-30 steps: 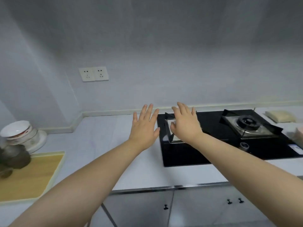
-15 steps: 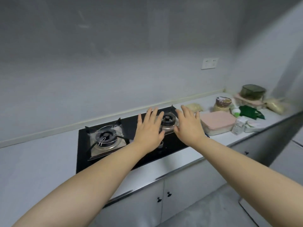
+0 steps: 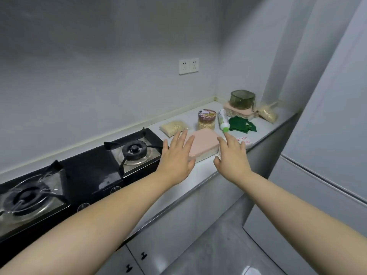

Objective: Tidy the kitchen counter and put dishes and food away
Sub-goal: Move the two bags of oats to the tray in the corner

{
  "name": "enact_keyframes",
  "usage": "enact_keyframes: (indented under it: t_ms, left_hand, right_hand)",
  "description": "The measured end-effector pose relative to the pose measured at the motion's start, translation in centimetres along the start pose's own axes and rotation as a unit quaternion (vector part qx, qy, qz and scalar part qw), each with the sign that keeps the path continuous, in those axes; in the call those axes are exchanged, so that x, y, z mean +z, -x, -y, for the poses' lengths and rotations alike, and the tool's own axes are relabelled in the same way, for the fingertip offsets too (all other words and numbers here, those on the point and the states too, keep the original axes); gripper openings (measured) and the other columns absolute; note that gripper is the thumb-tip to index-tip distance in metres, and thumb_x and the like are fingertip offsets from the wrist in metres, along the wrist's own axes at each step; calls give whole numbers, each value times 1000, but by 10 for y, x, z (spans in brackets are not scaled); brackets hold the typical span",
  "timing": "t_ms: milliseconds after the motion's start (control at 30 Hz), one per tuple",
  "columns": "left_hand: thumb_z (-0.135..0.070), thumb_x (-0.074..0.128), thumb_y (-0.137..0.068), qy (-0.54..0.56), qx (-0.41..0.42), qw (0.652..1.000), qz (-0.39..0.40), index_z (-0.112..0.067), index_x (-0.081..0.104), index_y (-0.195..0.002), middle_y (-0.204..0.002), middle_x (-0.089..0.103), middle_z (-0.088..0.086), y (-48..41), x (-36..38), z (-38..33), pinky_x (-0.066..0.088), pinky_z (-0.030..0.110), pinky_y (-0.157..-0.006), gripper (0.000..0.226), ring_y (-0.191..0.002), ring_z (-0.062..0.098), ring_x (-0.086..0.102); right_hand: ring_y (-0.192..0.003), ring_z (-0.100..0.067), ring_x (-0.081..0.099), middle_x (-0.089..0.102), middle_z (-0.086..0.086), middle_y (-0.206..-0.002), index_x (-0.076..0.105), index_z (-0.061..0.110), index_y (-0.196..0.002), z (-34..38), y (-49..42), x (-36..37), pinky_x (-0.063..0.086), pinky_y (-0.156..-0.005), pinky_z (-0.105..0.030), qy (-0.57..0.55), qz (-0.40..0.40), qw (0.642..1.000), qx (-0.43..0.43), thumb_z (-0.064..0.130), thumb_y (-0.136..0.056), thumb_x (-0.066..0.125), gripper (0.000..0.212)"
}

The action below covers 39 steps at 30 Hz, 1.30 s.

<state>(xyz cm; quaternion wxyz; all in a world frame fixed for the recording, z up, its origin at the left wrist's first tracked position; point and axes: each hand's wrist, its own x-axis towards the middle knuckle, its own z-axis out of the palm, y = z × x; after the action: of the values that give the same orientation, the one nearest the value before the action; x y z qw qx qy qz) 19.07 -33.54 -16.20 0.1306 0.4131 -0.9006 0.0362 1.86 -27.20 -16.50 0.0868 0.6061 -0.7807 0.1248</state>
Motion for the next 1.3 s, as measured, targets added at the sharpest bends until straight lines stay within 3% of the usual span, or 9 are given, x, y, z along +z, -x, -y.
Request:
enact_keyframes:
  t_ms: [400, 700, 833, 1100, 1200, 1300]
  left_hand:
    - [-38, 41, -96, 56, 71, 995, 33, -20, 4, -152, -160, -6, 4, -173, 76, -56, -1, 49, -116, 69, -147, 22, -8]
    - [-40, 40, -97, 61, 104, 990, 73, -18, 7, -152, -160, 4, 7, -307, 109, -79, 5, 48, -119, 68, -147, 24, 0]
    - [-42, 40, -96, 55, 103, 987, 114, -18, 8, -151, -160, 5, 7, -337, 135, -91, 7, 49, -118, 68, -147, 24, 3]
    - [-41, 41, -96, 71, 57, 989, 114, -16, 10, -151, -158, 10, 6, -401, 166, -117, 10, 47, -117, 68, -146, 25, 6]
    - [-41, 42, -95, 82, 34, 990, 111, -16, 13, -150, -157, 13, 7, -432, 178, -126, 12, 47, -117, 67, -145, 26, 8]
    - [-39, 43, -96, 110, 10, 987, 116, -16, 14, -150, -158, 12, 7, -467, 191, -140, 13, 48, -118, 66, -146, 26, 9]
  right_hand:
    - [-142, -28, 21, 22, -15, -153, 22, 7, -147, -133, -101, 44, 19, -117, -42, -19, 31, 997, 66, 26, -87, 56, 71]
    - [-141, -28, 22, 20, -15, -154, 19, 5, -148, -220, -177, 56, 16, -116, -33, -48, 51, 992, 104, 20, -88, 56, 72]
    - [-139, -29, 27, 25, -14, -152, 22, 6, -147, -248, -206, 71, 21, -115, -34, -49, 76, 990, 108, 19, -86, 56, 72]
    - [-125, -31, 38, 40, -14, -136, 33, 5, -138, -290, -280, 104, 34, -106, -41, -89, 87, 984, 125, 17, -83, 57, 61]
    - [-129, -31, 35, 36, -13, -141, 28, 4, -141, -315, -312, 119, 33, -107, -42, -124, 105, 972, 172, 19, -84, 58, 66]
    - [-131, -32, 34, 33, -14, -144, 26, 5, -144, -343, -349, 136, 35, -107, -45, -220, 92, 926, 293, 17, -84, 58, 69]
